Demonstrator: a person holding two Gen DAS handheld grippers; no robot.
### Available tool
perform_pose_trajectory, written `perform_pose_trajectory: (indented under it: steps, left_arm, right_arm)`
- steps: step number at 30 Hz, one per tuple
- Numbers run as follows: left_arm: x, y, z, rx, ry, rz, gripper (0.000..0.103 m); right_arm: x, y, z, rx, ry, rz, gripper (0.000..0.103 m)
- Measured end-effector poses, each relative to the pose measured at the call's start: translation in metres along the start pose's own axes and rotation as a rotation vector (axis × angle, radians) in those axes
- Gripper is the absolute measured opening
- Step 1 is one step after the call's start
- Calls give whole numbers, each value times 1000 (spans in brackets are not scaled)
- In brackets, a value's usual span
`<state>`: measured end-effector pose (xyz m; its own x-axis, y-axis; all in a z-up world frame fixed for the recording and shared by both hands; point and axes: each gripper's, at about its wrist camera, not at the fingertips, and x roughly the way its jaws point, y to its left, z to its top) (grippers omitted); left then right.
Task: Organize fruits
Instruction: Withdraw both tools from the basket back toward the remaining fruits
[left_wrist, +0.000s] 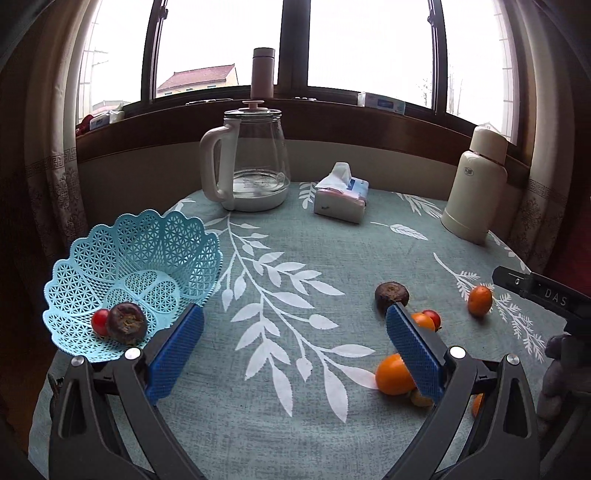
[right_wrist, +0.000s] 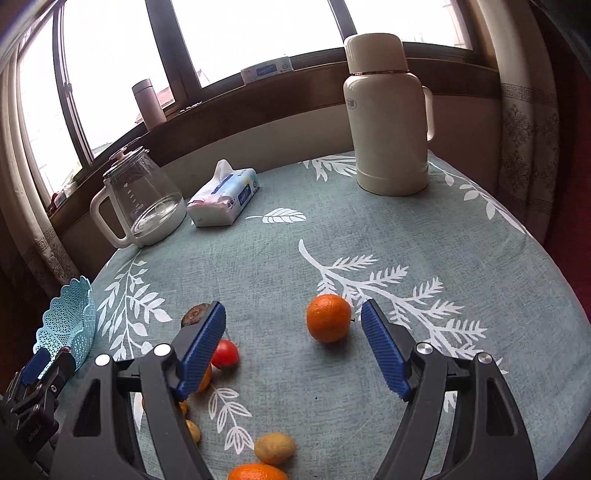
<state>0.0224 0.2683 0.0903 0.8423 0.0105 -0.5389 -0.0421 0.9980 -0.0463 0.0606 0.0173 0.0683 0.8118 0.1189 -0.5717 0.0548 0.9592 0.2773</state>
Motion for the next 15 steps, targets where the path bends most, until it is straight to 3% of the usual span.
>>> perform_pose_trajectory:
  steps: [15]
  left_arm:
    - [33,-40,-16,-2,172,-141,100]
  right_arm:
    - [10,-25,-5,48,28,0,76]
